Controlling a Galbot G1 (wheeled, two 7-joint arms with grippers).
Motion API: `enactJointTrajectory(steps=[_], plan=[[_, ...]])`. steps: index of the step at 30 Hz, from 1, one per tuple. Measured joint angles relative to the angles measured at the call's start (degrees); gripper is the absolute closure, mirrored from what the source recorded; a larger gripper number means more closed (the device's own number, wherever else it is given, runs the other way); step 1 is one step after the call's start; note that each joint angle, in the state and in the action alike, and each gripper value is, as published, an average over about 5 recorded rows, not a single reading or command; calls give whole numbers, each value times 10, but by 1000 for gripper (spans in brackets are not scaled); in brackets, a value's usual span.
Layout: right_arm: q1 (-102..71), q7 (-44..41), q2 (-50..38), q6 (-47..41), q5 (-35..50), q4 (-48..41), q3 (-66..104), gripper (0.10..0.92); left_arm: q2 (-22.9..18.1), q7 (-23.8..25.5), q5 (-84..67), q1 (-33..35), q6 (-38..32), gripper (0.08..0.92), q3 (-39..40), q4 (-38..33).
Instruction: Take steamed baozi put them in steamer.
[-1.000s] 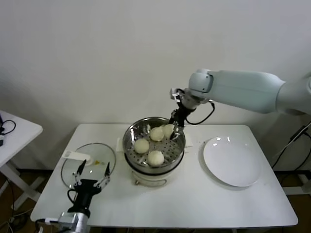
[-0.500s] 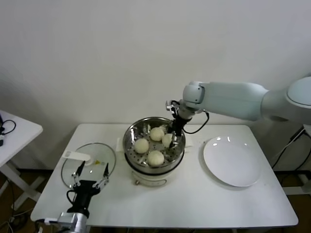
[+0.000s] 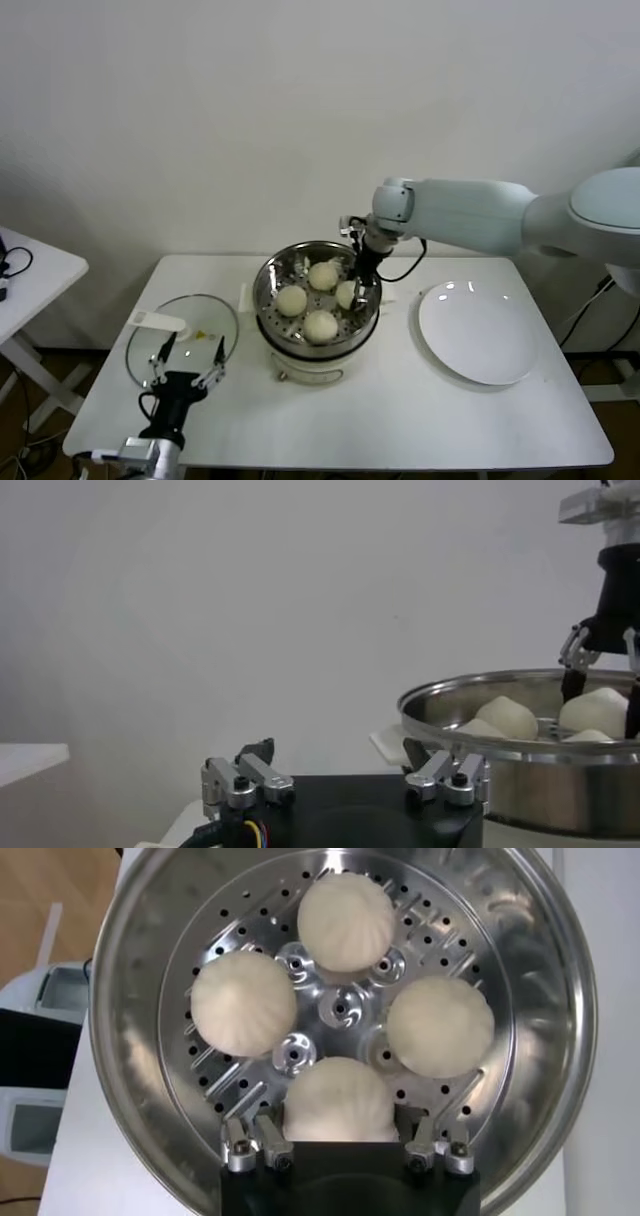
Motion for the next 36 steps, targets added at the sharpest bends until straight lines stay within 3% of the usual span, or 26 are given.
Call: enactJointTrajectory(steps=[13, 19, 36], plan=[[-12, 0, 8, 2, -13, -9, 5, 292, 0, 0, -2, 0, 2, 177, 1, 0], [-12, -4, 7, 5, -13, -9, 6, 210, 0, 0, -2, 1, 2, 177, 1, 1], [21, -22, -22, 22, 11, 11, 36, 203, -2, -1, -1, -1, 3, 177, 3, -1]])
